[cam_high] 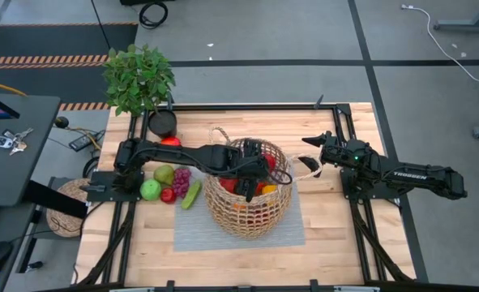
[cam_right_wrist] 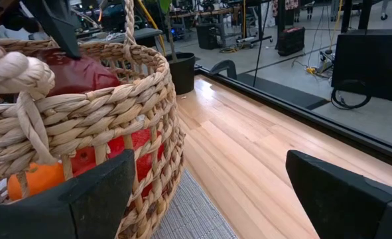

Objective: Build produce basket
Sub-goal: Put the dark red apple into the brown basket

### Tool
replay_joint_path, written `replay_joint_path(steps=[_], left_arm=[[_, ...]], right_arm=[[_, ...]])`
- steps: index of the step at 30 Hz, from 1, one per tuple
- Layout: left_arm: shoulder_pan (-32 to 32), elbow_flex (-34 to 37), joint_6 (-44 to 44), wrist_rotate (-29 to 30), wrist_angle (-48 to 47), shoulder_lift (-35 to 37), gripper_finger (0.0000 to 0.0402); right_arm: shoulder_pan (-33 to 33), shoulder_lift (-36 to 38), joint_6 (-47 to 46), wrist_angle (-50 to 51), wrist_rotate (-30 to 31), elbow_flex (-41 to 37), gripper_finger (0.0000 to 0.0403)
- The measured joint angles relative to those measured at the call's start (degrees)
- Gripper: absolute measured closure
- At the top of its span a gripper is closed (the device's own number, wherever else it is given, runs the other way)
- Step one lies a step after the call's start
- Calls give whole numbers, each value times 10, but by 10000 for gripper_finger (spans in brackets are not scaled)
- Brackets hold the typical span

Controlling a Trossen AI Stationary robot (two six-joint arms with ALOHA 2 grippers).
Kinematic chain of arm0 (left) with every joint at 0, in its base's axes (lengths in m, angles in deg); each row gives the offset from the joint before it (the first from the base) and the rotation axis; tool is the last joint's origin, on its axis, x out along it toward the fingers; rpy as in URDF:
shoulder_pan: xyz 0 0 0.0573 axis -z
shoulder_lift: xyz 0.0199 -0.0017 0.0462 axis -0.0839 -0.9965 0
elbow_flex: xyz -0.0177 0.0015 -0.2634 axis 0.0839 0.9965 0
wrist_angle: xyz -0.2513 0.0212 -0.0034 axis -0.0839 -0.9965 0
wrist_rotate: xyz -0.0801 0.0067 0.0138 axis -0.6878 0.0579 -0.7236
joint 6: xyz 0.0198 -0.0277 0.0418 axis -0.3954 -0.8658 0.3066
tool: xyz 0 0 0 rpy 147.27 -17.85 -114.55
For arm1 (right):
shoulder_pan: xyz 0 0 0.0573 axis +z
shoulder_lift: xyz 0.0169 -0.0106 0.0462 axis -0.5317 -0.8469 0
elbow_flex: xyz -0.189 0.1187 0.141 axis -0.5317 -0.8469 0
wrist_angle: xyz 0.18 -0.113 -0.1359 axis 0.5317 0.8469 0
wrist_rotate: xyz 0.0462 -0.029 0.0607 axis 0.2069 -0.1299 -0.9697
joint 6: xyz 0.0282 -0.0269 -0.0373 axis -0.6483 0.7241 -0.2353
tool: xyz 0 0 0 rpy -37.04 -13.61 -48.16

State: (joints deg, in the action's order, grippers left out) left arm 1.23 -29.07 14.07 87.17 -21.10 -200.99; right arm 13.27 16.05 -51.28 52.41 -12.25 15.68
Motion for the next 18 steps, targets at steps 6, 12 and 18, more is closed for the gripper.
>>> replay_joint_path(steps=[6, 12, 18], left_arm=[[4, 0, -1, 19, 4, 0, 46], [6, 0, -2, 21, 8, -2, 46], [10, 1, -20, 30, 12, -5, 36]], right_arm=[[0, 0, 0, 0, 0, 0, 9], [0, 0, 0, 0, 0, 0, 9], [0, 0, 0, 0, 0, 0, 9]])
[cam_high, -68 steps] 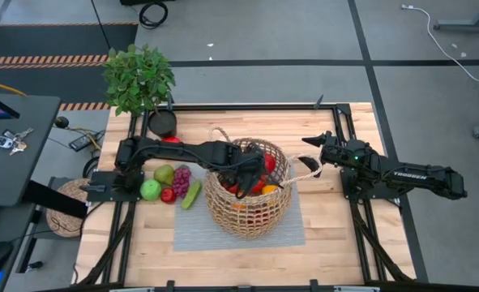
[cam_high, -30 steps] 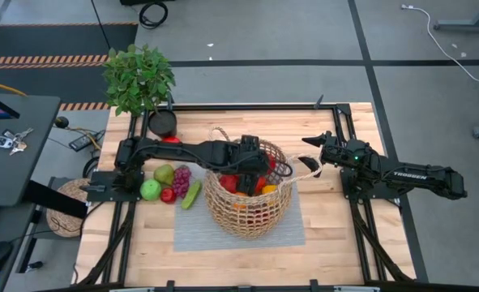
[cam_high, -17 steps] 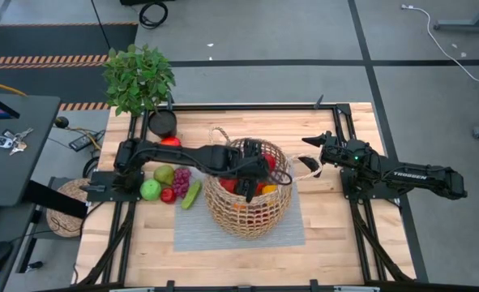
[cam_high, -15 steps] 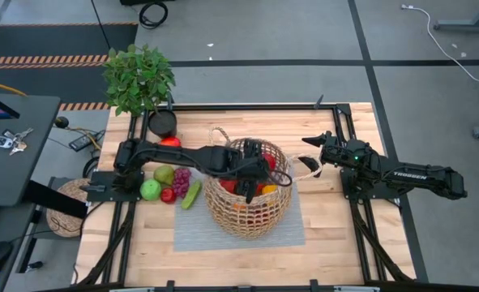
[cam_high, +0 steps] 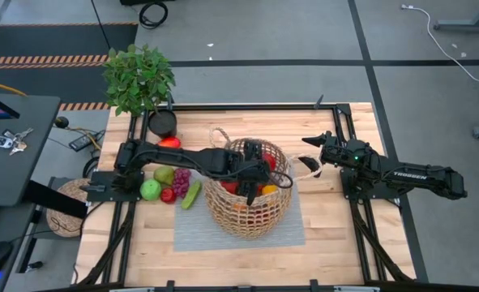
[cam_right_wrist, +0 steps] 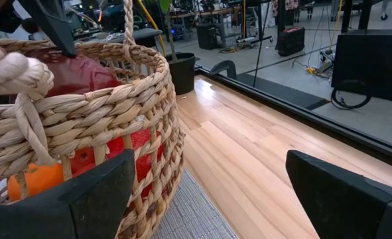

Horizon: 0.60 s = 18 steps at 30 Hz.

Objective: Build produce basket
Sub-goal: Put the dark red apple into the brown basket, then put the green apple into the brown basket

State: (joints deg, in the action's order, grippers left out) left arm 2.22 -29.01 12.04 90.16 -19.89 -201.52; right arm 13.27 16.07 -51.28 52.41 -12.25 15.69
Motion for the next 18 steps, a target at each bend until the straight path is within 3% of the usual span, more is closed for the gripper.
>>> replay_joint_path(steps=[4, 7, 13, 18], left_arm=[[8, -1, -30, 47, 10, 0, 7], [18, -7, -48, 87, 11, 0, 5], [29, -7, -51, 97, 6, 4, 10], [35, -7, -40, 183, 28, 28, 12]], right_arm=[[0, 0, 0, 0, 0, 0, 9], [0, 0, 0, 0, 0, 0, 9], [0, 0, 0, 0, 0, 0, 9], [0, 0, 0, 0, 0, 0, 9]])
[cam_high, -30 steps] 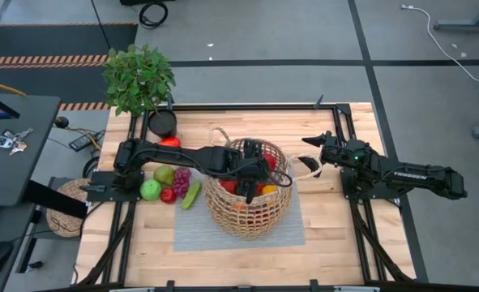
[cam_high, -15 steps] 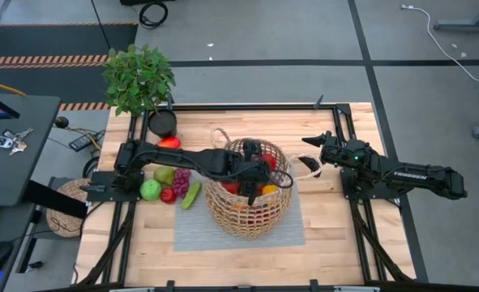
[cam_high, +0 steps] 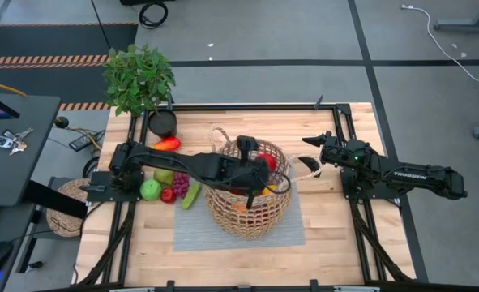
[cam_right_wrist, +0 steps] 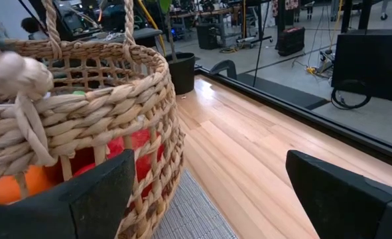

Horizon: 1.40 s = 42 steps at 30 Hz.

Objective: Build produce basket
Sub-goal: Put the green apple into the brown basket

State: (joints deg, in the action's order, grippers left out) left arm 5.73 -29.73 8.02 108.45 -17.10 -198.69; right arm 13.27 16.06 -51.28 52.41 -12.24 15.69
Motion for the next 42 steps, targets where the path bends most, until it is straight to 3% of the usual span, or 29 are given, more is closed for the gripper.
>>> replay_joint_path(steps=[4, 11, 19, 23, 32, 36, 42], left_arm=[[-9, 0, -30, 1, 30, 45, 12], [-8, -1, -66, -72, 46, 137, 12], [41, -1, -257, -80, -165, 211, 12], [101, -1, -369, -28, -263, 227, 12], [232, 0, -608, -23, -412, 231, 12], [250, 43, -690, -23, -422, 232, 12], [240, 172, -734, -68, -422, 231, 12]], right_arm=[[0, 0, 0, 0, 0, 0, 9], [0, 0, 0, 0, 0, 0, 9], [0, -1, 0, -1, 0, 0, 9], [0, -2, 0, 0, 0, 1, 9], [0, -3, 0, -2, 0, 1, 9], [0, -3, 0, -2, 0, 1, 9], [0, -3, 0, -2, 0, 1, 9]])
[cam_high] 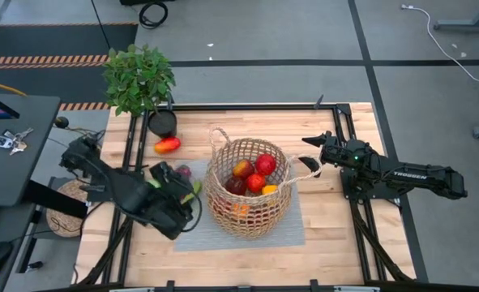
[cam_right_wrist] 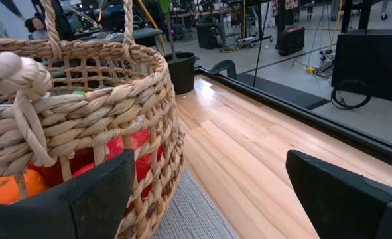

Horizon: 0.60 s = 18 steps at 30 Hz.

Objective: Build produce basket
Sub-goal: Put the green apple into the brown basket

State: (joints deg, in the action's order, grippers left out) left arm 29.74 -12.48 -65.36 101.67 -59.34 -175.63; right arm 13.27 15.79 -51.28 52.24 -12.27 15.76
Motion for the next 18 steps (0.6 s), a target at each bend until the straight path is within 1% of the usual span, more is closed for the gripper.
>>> replay_joint_path(steps=[3, 5, 12, 14, 18], left_arm=[[-21, 71, -25, -57, -1, 2, 12], [-28, 117, -41, -89, 6, 17, 12], [-70, 253, -45, -177, 122, 130, 12], [-83, 285, -46, -191, 140, 156, 12], [-95, 328, -48, -191, 187, 178, 12]], right_arm=[[0, 0, 0, 0, 0, 0, 9], [0, 0, 0, 0, 0, 0, 9], [0, 0, 0, 0, 0, 0, 9], [0, 0, 0, 0, 0, 0, 9], [0, 0, 0, 0, 0, 0, 9]])
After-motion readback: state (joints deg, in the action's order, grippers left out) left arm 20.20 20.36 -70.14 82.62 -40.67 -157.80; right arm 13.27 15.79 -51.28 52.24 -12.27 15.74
